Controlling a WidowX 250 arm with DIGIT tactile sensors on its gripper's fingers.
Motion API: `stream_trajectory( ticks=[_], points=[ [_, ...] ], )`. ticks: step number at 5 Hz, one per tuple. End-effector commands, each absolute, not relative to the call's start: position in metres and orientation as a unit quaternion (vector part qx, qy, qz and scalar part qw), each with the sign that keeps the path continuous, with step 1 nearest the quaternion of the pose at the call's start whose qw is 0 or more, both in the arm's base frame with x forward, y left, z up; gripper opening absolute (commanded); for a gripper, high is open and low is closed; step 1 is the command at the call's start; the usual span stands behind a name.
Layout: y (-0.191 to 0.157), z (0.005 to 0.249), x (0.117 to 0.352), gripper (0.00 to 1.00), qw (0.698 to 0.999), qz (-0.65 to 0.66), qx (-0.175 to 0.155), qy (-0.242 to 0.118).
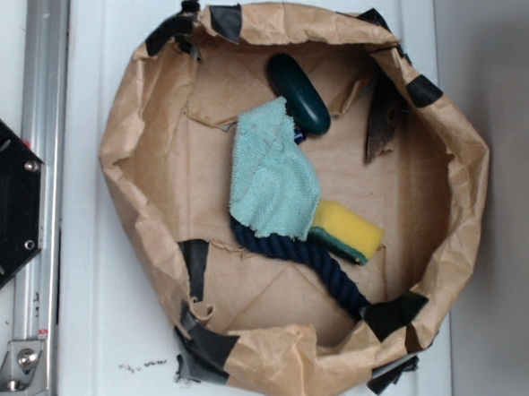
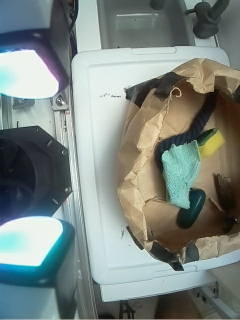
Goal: Grab the blue cloth.
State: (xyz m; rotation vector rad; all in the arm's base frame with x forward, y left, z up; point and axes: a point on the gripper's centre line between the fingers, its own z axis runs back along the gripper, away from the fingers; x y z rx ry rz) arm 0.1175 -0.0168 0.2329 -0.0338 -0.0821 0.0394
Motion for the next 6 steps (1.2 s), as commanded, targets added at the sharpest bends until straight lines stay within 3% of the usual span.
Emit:
stream_trajectory(
  ticks=[1, 2, 4, 5, 6],
  points=[
    [-0.001, 0.197, 0.217, 1.00, 0.987, 0.131, -0.039, -0.084],
    [0.009, 0.163, 0.245, 1.00, 0.974, 0.199, -0.028, -0.102],
    [0.035, 0.091, 0.238, 1.00, 0.976, 0.202, -0.015, -0.075],
    [0.038, 0.055, 0.241, 1.00, 0.985, 0.160, 0.007, -0.064],
    [0.035, 0.036, 0.256, 1.00, 0.993, 0.090, -0.010, -0.082]
  ],
)
